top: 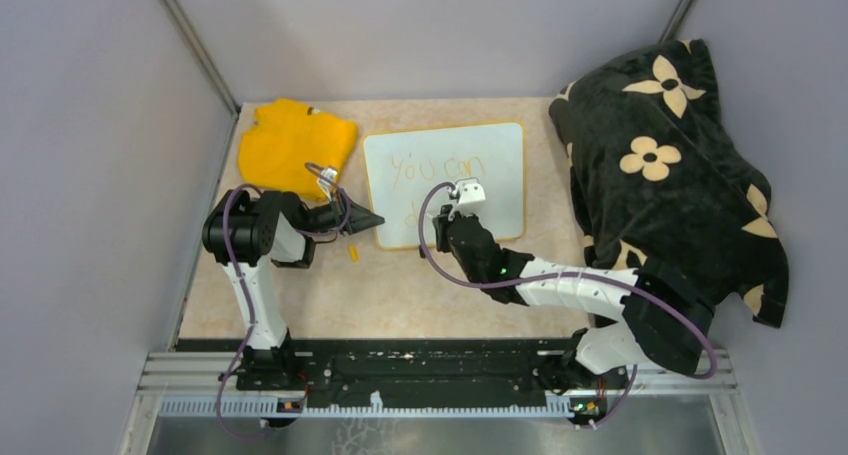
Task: Write a sentence on the whiteboard
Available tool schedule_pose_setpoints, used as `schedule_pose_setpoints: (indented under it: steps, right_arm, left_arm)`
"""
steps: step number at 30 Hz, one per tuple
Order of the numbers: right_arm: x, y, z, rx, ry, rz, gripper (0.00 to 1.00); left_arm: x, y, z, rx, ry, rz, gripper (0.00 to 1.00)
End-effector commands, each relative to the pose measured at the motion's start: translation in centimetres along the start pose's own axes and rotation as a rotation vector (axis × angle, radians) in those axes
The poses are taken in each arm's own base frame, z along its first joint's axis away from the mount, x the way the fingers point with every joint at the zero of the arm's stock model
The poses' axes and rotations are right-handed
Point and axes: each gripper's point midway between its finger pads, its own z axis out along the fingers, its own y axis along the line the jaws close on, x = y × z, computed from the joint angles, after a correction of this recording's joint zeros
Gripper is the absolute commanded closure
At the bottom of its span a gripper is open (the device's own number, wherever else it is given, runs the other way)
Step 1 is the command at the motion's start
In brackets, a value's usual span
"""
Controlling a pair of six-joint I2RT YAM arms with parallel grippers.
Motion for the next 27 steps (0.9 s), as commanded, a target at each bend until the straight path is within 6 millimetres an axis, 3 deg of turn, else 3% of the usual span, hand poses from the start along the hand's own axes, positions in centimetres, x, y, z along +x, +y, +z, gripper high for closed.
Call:
schedule_pose_setpoints:
  steps: [1, 18, 27]
  right_arm:
    - [-2.3, 1.3, 0.7, -0.028, -0.059, 0.044, 1.0]
    - [1.3, -0.2, 0.3, 0.007, 0.033, 0.034, 1.0]
    - [1.2, -1.8, -0.3, 0.049, 0.026, 0.028, 1.0]
  left_arm:
    - [-1.3, -0.1, 0.3, 0.018, -0.064, 0.118, 1.0]
    - [-1.3, -0.1, 0.3, 0.018, -0.064, 0.118, 1.0]
    - [-1.3, -0.1, 0.3, 0.018, -0.064, 0.117, 1.0]
